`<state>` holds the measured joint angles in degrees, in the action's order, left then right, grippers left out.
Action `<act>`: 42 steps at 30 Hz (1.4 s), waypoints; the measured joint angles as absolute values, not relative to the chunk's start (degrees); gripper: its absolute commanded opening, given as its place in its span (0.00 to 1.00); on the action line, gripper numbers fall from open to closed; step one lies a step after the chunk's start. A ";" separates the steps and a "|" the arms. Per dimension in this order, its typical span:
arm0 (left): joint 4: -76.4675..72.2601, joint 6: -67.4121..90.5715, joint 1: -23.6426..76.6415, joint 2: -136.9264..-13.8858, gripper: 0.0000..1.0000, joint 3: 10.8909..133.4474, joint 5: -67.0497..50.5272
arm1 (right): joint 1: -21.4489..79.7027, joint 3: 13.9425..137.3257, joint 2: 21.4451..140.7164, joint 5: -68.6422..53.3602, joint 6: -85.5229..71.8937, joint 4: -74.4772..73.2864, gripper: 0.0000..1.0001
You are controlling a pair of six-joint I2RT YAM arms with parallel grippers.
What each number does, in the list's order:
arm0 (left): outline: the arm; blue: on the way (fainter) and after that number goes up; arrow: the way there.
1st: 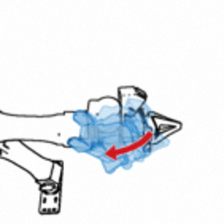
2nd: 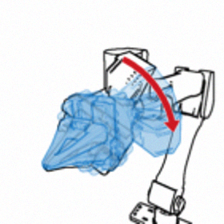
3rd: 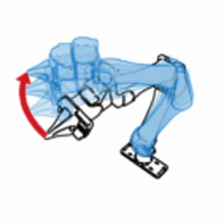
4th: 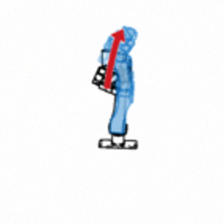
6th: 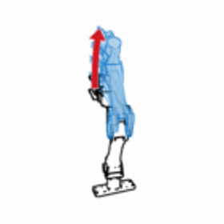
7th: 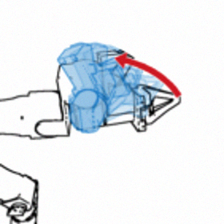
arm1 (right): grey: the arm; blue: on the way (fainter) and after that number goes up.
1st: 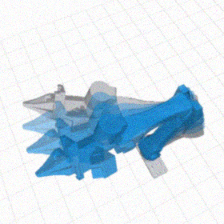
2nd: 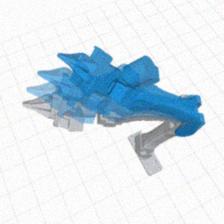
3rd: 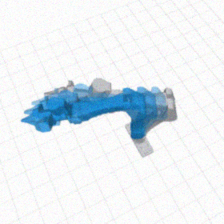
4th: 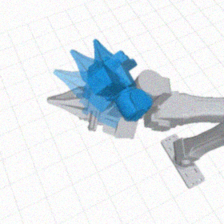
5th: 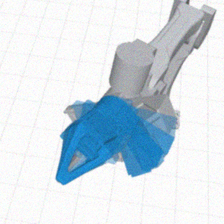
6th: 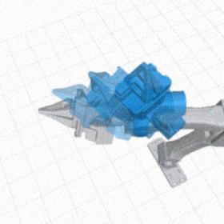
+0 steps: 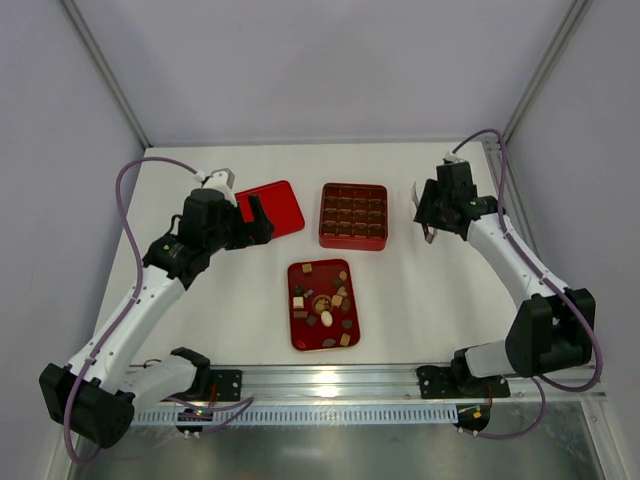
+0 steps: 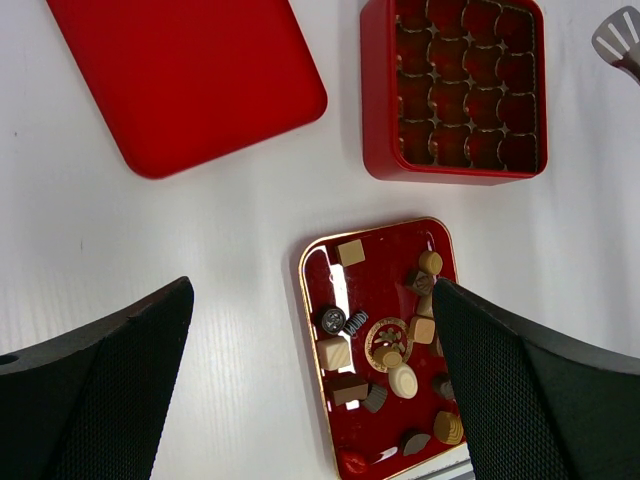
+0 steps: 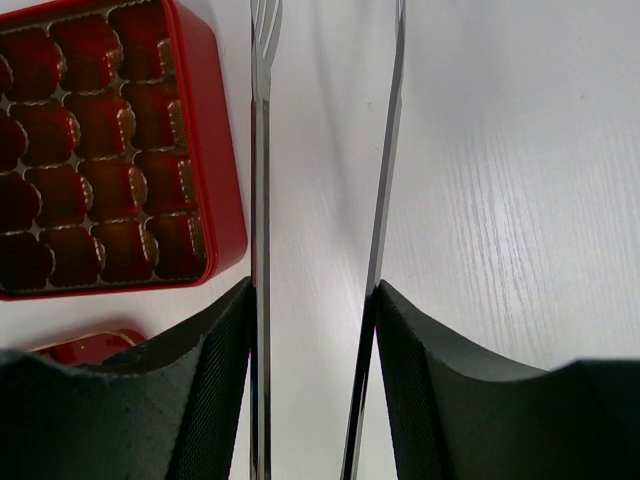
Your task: Pack the chocolate
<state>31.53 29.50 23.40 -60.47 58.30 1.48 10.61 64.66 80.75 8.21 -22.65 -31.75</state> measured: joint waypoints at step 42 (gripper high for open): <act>31.57 29.50 23.40 -60.73 1.00 58.30 1.48 | 56.53 66.13 79.22 7.51 -35.70 -43.00 0.49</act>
<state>31.57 29.50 23.40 -60.73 58.30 1.48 56.53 66.13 79.22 7.51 -35.70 -43.00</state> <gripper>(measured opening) 0.996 0.494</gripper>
